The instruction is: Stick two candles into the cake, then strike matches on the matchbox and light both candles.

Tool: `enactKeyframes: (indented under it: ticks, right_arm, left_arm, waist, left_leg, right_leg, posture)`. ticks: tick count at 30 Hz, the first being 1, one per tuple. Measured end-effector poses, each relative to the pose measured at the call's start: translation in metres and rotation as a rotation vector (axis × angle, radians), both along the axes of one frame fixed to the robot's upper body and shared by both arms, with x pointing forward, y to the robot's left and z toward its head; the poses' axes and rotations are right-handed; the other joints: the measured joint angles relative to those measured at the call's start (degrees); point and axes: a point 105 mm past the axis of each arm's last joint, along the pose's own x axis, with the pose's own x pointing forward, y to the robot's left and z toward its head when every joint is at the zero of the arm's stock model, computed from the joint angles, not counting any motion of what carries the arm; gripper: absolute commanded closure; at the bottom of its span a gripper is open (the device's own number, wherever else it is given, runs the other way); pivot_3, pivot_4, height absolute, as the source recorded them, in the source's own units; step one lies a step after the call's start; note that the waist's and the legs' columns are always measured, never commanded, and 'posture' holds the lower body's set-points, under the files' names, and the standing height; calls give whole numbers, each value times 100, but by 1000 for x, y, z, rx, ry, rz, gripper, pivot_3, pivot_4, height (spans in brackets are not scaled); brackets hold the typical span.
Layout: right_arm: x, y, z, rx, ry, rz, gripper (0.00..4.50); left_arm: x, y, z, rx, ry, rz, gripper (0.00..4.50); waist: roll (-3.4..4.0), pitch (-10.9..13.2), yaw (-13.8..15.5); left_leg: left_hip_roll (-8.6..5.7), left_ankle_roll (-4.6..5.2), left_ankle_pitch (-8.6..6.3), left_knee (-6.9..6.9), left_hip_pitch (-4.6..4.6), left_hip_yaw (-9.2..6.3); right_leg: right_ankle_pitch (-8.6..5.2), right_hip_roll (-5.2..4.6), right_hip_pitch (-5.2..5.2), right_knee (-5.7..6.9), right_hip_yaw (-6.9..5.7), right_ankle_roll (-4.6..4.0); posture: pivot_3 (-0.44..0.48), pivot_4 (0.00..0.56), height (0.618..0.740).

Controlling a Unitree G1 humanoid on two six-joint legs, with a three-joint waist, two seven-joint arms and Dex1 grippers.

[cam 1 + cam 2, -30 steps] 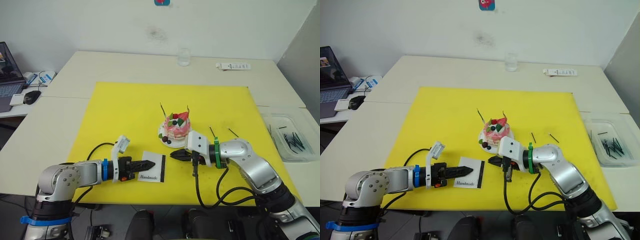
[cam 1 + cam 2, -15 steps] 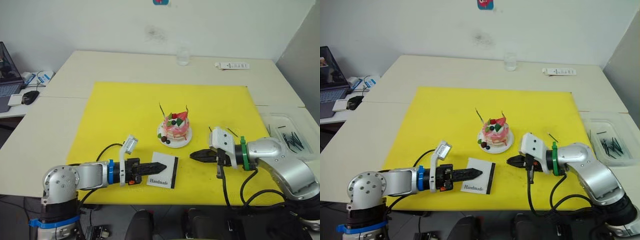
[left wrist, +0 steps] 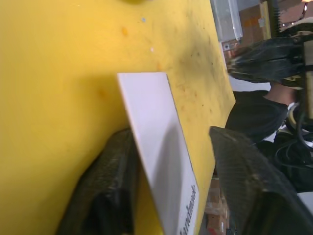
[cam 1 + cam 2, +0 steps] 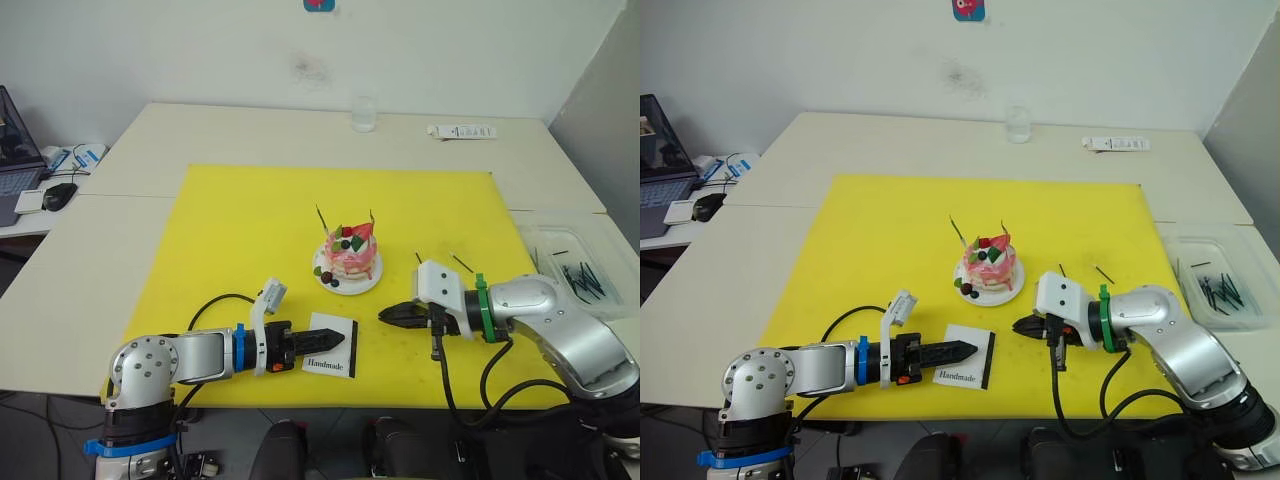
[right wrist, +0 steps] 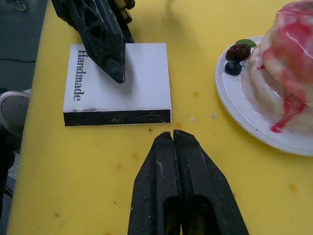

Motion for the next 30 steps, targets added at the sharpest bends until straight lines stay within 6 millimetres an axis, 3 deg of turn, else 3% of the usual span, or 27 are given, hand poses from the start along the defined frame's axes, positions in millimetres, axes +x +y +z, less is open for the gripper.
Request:
enactKeyframes:
  ticks: [7,13,30]
  right_arm:
    - [6,2,-28,-105,2,9,4500]
    - [2,18,-31,-77,8,70,4500]
    - [3,35,-37,-29,28,132,4500]
  left_arm:
    - [1,1,0,-2,10,-3,1359]
    - [1,2,-1,-8,14,0,1359]
    - [2,3,-5,-9,16,17,1359]
  waist:
    - [0,0,-3]
    - [0,-1,-4]
    - [1,-2,-27]
  left_leg:
    - [0,0,1,0,4,1]
    - [3,0,1,-1,6,-2]
    - [6,-1,0,-6,56,-3]
  right_leg:
    - [5,4,1,1,5,-2]
    - [5,8,2,2,2,-2]
    - [1,6,52,-1,2,-9]
  posture:
    - [0,150,740]
    - [0,150,740]
    - [0,150,740]
